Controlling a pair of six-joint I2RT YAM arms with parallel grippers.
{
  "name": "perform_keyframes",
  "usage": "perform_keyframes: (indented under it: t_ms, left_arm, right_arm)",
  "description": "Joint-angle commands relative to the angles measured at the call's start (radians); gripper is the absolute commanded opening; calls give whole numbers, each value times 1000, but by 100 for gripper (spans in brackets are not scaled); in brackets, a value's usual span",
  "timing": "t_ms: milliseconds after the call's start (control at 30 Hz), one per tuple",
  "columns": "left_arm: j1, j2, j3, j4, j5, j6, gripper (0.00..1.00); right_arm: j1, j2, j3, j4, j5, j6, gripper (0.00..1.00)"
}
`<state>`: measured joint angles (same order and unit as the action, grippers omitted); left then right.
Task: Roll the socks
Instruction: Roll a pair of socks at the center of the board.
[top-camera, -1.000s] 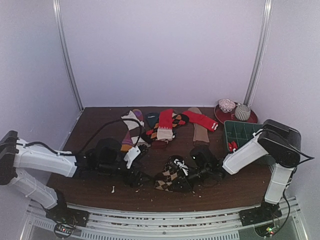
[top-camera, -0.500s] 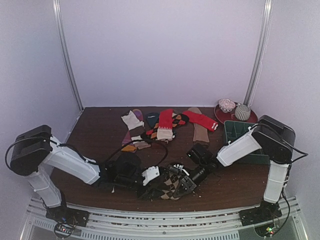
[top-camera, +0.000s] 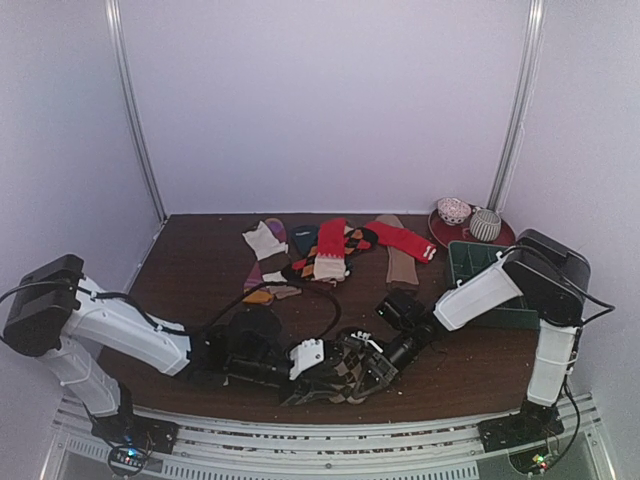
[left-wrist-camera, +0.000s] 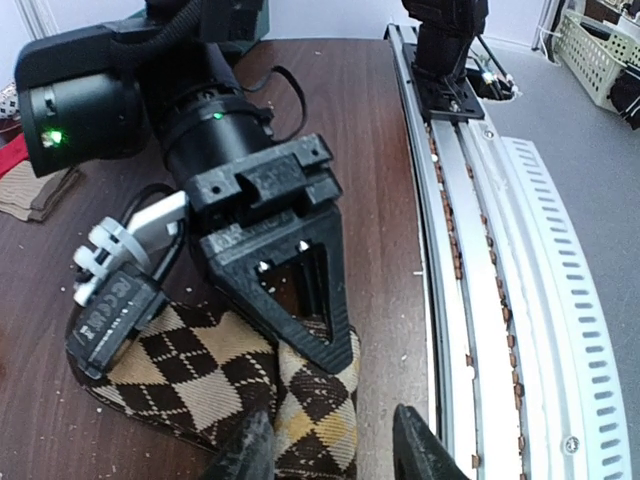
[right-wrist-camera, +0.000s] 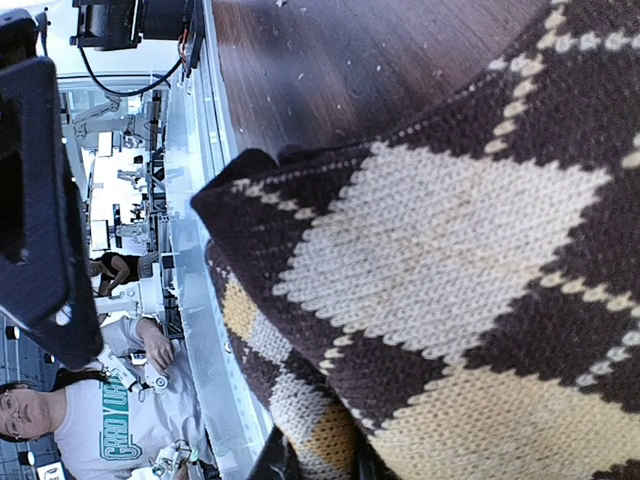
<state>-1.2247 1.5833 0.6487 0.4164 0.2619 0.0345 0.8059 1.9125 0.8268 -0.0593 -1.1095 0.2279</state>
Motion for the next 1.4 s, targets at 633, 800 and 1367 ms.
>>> perform_keyframes:
  t_ms: [633,800,1367]
  left_arm:
    - [-33,202,13,132,-109,-15,54]
    - [-33,131,-15,149,-125,-19,56]
    - [-33,284,32,129,-131,-51,36]
  right_arm:
    - [-9,63,-52,-120,171,19,13]
    - [-10,63,-55,-118,169,19,13]
    - [-9,65,-64,-101,166,32,13]
